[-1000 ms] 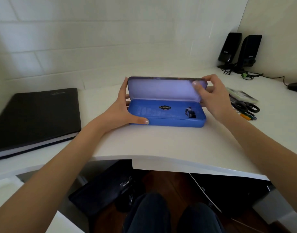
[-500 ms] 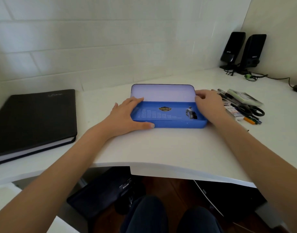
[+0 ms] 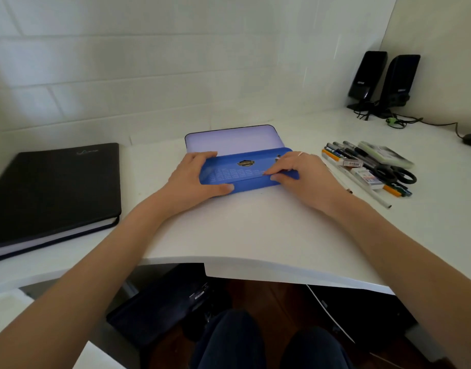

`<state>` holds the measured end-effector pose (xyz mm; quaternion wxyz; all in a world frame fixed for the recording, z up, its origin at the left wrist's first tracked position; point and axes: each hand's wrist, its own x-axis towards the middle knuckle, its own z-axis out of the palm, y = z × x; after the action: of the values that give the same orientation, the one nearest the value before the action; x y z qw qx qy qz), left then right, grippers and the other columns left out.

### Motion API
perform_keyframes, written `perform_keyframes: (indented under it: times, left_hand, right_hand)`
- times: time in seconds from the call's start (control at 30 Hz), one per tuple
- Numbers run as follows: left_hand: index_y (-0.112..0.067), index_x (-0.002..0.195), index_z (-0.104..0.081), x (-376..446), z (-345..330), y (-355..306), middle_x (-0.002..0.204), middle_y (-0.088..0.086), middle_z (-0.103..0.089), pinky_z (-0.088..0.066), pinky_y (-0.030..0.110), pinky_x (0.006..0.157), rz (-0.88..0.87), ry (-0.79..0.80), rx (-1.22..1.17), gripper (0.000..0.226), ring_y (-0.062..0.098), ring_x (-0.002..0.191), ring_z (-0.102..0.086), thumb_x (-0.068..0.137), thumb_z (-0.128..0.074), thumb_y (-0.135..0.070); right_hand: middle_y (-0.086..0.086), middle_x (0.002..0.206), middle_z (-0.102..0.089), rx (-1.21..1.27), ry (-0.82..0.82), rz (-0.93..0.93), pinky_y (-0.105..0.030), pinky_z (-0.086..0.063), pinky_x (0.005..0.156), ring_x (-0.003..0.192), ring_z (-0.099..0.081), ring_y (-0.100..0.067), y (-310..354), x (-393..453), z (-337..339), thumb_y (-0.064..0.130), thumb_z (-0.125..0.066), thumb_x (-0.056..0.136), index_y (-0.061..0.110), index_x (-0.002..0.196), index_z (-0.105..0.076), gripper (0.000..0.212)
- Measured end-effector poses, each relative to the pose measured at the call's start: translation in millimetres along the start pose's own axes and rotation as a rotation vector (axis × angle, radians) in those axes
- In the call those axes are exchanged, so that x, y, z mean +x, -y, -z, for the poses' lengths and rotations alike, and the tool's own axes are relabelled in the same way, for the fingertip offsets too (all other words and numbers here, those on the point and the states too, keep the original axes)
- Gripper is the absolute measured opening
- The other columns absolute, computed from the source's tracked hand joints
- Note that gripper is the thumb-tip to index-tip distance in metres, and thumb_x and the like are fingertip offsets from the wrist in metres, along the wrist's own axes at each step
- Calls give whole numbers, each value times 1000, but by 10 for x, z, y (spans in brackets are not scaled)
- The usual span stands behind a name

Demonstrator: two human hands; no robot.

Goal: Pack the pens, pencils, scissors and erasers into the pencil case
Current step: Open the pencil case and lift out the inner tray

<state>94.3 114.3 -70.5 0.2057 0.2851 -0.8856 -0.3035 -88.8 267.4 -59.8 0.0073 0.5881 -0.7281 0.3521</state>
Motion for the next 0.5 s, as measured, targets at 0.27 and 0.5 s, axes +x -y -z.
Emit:
perform_keyframes:
  times: [0.27,0.5]
  left_hand:
    - [-29,138,-34,-19,5,10,139,-4,-35,-25,21,101,-46,-29,-31,82,10,131,-34,69,-77,-41]
    - [-25,138,-33,-6,4,1,139,4,-35,-31,29,107,-11,-107,-10,88,14,126,-40,65,-80,-41]
  right_hand:
    - [8,79,-58,78,-79,-74,-3,-37,70,77,-52,-7,73,-9,-15,1,-69,79,10,87,-74,13]
    - [11,64,-53,26,-209,-9,-9,-33,60,65,-48,-6,28,5,69,4,-73,72,17,66,-61,19]
